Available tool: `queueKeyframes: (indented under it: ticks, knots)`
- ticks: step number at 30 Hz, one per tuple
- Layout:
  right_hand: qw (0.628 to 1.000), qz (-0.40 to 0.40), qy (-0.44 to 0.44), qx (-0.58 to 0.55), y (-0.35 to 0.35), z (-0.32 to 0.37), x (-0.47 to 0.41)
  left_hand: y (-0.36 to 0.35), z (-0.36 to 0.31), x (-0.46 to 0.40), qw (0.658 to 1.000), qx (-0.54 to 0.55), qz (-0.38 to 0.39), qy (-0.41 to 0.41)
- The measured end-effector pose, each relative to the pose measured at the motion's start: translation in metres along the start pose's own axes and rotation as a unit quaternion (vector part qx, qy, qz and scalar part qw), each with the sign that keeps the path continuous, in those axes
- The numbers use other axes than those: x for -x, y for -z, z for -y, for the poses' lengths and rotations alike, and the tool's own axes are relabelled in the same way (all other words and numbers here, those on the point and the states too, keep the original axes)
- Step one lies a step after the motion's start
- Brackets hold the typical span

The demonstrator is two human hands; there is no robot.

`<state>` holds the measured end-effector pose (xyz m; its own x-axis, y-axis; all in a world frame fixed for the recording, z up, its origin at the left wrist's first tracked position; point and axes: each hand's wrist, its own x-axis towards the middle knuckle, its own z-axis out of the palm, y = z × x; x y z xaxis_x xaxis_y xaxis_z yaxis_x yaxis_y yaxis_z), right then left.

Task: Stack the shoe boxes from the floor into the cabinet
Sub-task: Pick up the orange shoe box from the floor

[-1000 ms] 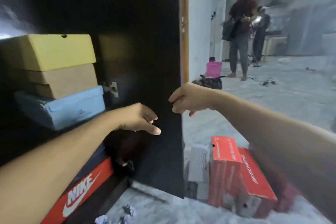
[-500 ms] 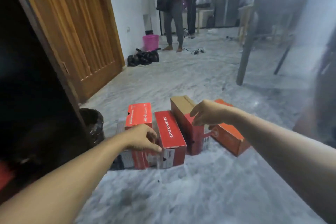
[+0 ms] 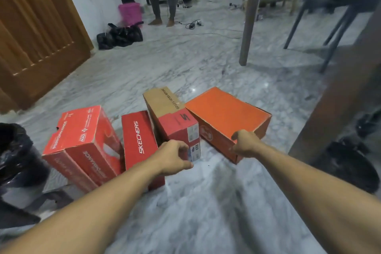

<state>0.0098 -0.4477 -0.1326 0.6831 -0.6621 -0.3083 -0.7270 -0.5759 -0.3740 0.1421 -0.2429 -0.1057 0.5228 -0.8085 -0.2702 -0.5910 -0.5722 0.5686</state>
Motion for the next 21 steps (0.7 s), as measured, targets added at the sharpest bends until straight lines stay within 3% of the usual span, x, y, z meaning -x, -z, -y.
queueKeyframes:
  ticks: [5, 9, 14, 21]
  knots:
    - [0.997, -0.027, 0.015, 0.066, -0.023, -0.033, -0.049, -0.036, -0.011, -0.066, 1.0, -0.002, -0.006, -0.003]
    - [0.994, -0.006, 0.017, 0.105, -0.05, -0.062, -0.065, -0.059, -0.011, -0.106, 1.0, -0.003, -0.013, -0.02]
    - [0.98, -0.136, 0.007, 0.145, -0.085, -0.093, -0.036, -0.082, -0.009, -0.127, 1.0, 0.012, -0.024, -0.005]
    - [0.97, -0.222, 0.004, 0.095, -0.09, -0.114, 0.021, -0.097, -0.01, -0.118, 0.997, -0.01, -0.073, -0.009]
